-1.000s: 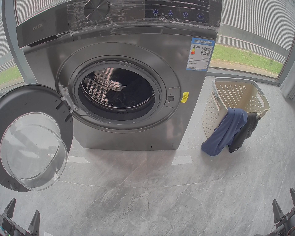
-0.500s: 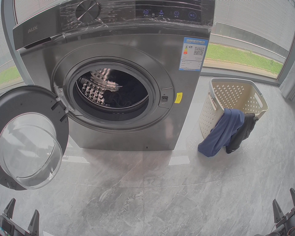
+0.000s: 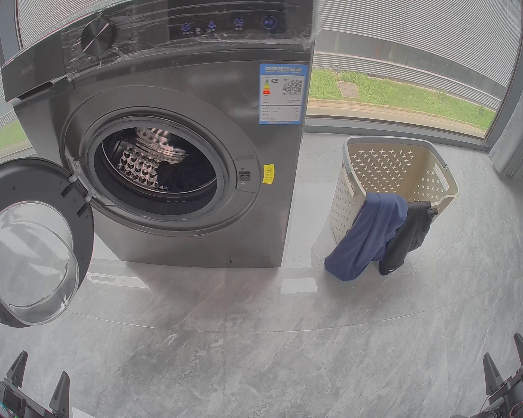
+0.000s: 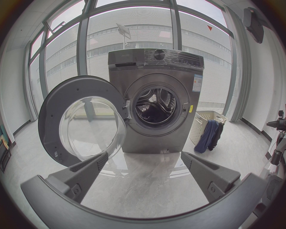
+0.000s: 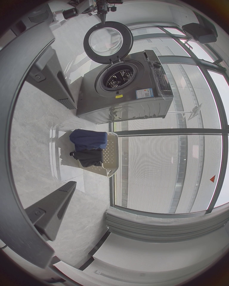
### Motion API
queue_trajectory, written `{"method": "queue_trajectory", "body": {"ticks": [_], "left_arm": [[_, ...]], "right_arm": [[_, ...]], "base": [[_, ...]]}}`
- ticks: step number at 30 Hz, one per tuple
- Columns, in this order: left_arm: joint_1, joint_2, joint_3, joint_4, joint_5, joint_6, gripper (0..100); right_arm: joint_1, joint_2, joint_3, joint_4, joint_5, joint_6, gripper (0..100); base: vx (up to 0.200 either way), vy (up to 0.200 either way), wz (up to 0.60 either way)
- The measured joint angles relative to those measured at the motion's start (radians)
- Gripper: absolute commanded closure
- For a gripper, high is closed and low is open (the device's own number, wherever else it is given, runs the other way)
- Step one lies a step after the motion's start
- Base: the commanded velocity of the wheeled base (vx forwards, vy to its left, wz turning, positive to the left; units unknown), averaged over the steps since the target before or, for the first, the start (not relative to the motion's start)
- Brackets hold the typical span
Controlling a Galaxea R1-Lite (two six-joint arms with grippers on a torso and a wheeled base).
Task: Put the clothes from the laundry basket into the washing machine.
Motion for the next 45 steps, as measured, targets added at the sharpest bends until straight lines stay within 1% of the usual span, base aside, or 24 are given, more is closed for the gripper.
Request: {"method": "queue_trajectory", "body": {"ticks": [13,18,21,37,45], "left_arm": [[0.000,0.001,0.000,0.000,0.001,0.000,0],[0.000,0.001,0.000,-0.001,0.001,-0.009,0],[0.000,0.001,0.000,0.000,0.010,-0.017,0],[0.000,0.002,0.000,-0.003,0.011,-0.020,0],[0.000,0.003,0.000,-0.002,0.015,-0.021,0]], "right_arm": [[0.000,0.000,0.000,0.000,0.000,0.000,0],[0.000,0.000,0.000,0.001,0.000,0.000,0],[0.000,0.000,0.000,0.000,0.000,0.000,0],[0.000,0.002,0.000,0.000,0.000,0.000,0],[0.000,0.002,0.000,0.000,0.000,0.000,0]], "base": [[0.000,-0.200,0.00],[0.000,0.000,0.00],[0.000,0.000,0.00],[0.000,-0.200,0.00],[0.000,0.000,0.00]]}}
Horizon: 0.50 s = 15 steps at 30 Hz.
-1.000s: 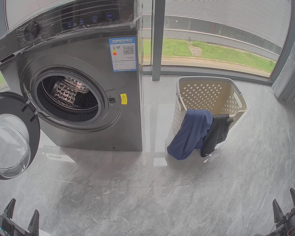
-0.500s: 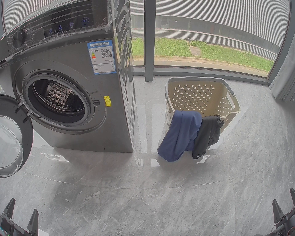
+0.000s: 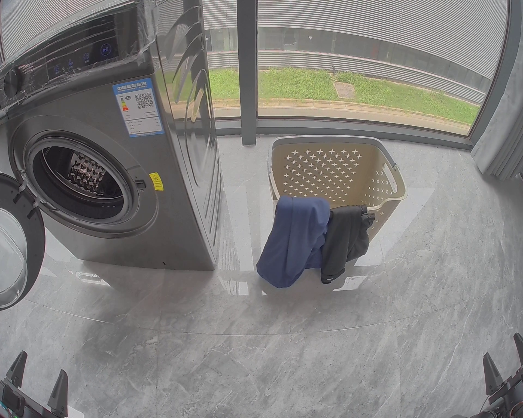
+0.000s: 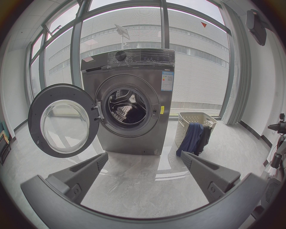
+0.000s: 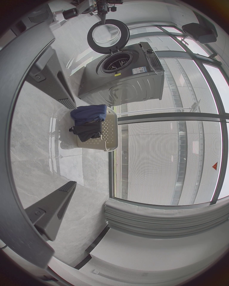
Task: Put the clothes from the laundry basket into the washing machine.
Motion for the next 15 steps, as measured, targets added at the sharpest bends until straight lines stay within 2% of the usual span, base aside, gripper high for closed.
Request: {"method": "queue_trajectory", "body": {"ticks": [6,9,15], "left_arm": [[0.000,0.000,0.000,0.000,-0.003,0.007,0],[0.000,0.000,0.000,0.000,-0.008,0.014,0],[0.000,0.001,0.000,0.000,-0.002,-0.003,0]], "right_arm": [[0.000,0.000,0.000,0.000,0.000,0.000,0],[0.000,0.000,0.000,0.000,0.000,0.000,0],[0.000,0.001,0.000,0.000,0.000,0.000,0]], "base": [[0.200,0.000,0.00],[0.000,0.000,0.00],[0.000,0.000,0.00]]}}
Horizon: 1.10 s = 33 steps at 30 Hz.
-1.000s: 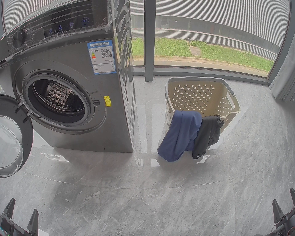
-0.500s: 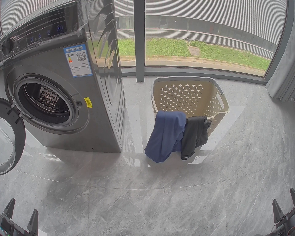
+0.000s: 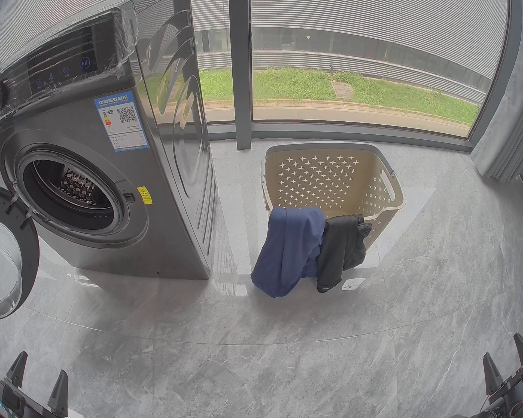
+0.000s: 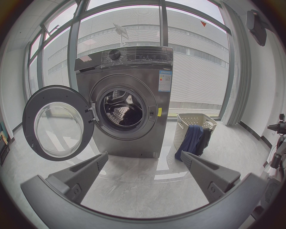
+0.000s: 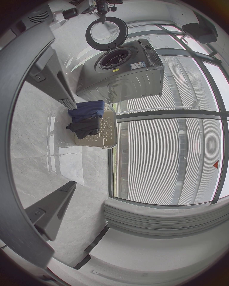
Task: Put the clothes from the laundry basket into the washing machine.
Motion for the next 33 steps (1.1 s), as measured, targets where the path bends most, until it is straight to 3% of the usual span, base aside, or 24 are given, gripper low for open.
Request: {"method": "queue_trajectory", "body": {"ticks": [3,15,24,33], "left_arm": [[-0.001,0.000,0.000,0.000,0.000,-0.001,0],[0.000,0.000,0.000,0.000,0.000,-0.001,0],[0.000,0.001,0.000,0.000,0.001,-0.001,0],[-0.001,0.001,0.000,0.000,0.001,-0.002,0]], "right_arm": [[0.000,0.000,0.000,0.000,0.000,0.000,0],[0.000,0.000,0.000,0.000,0.001,-0.001,0],[0.000,0.000,0.000,0.000,0.000,0.000,0],[0.000,0.001,0.000,0.000,0.000,0.000,0]], "base": [[0.000,0.000,0.00],[0.000,-0.200,0.00],[0.000,0.000,0.00],[0.200,0.000,0.00]]}}
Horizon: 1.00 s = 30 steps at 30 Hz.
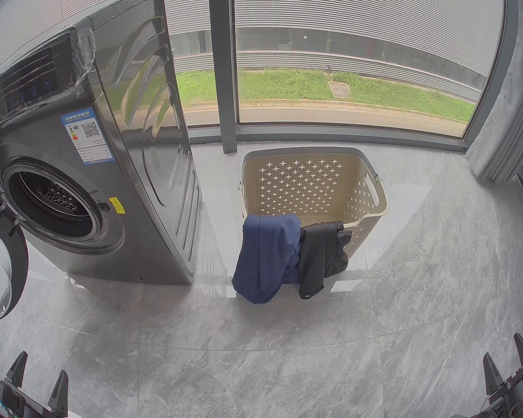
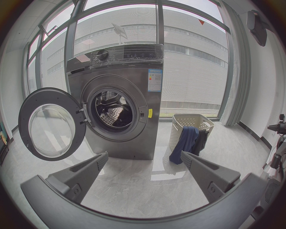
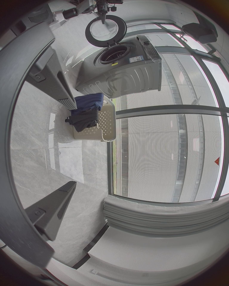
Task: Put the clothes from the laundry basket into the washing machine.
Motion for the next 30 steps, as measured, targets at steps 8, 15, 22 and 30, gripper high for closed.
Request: {"method": "queue_trajectory", "body": {"ticks": [8,15,22,30], "left_arm": [[0.001,0.000,0.000,0.000,-0.001,0.000,0],[0.001,0.000,0.000,0.000,-0.005,0.000,0],[0.001,0.000,0.000,0.000,-0.005,0.004,0],[0.001,0.000,0.000,0.000,-0.010,0.003,0]], "right_arm": [[0.001,0.000,0.000,0.000,0.000,0.000,0],[0.000,0.000,0.000,0.000,0.000,0.000,0],[0.001,0.000,0.000,0.000,0.000,0.000,0],[0.000,0.000,0.000,0.000,0.000,-0.001,0]], "base": [[0.000,0.000,0.00],[0.000,-0.171,0.00],[0.000,-0.086,0.00],[0.075,0.000,0.00]]}}
